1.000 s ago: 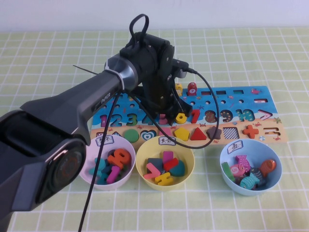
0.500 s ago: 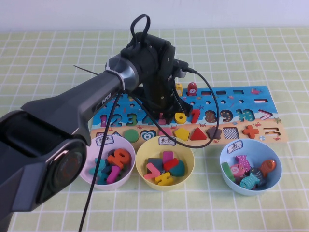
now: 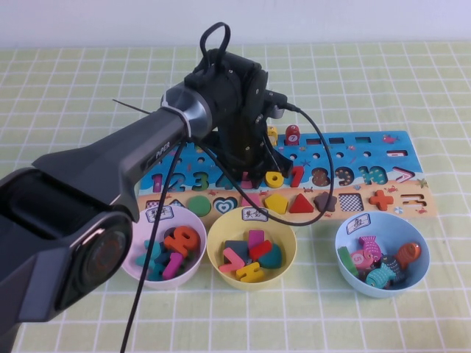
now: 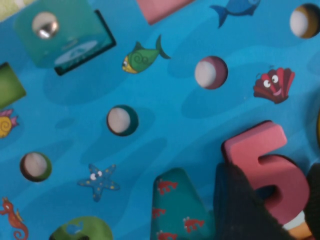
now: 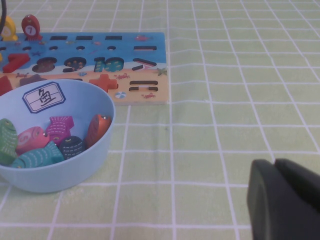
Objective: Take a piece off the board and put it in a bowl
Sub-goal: Pick up the "number 5"
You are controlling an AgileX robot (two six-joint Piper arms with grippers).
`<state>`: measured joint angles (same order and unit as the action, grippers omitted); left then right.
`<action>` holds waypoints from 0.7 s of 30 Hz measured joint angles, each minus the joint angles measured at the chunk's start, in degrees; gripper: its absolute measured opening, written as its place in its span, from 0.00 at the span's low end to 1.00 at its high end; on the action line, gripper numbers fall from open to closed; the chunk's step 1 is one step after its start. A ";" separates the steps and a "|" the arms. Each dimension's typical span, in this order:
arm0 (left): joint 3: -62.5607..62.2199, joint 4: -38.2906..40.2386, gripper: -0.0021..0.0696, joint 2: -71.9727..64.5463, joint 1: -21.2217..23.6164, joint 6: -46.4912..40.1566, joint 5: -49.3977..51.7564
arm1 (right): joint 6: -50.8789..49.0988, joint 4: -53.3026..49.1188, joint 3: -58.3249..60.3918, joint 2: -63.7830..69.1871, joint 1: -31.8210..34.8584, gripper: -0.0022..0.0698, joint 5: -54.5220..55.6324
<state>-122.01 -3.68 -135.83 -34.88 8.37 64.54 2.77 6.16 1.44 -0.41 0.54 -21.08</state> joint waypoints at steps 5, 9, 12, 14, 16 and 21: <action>0.00 -1.73 0.35 0.77 0.00 0.00 0.33 | 0.00 0.00 0.00 0.00 0.00 0.01 0.00; 0.00 -2.75 0.32 2.15 0.00 -0.11 0.47 | 0.00 0.00 0.00 0.00 0.00 0.01 0.00; 0.00 -3.04 0.32 2.50 0.00 -0.11 0.64 | 0.00 0.00 0.00 0.00 0.00 0.01 0.00; 0.00 -3.15 0.32 2.60 0.00 -0.11 1.28 | 0.00 0.00 0.00 0.00 0.00 0.01 0.00; 0.00 -3.29 0.32 2.70 0.00 -0.11 1.86 | 0.00 0.03 0.00 0.00 0.00 0.01 0.00; 0.00 -3.34 0.32 3.86 0.00 -0.63 2.75 | 0.00 0.13 0.00 0.00 0.00 0.01 0.00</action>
<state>-122.01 -7.01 -131.97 -34.88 7.75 67.28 2.77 6.29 1.44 -0.41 0.54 -21.08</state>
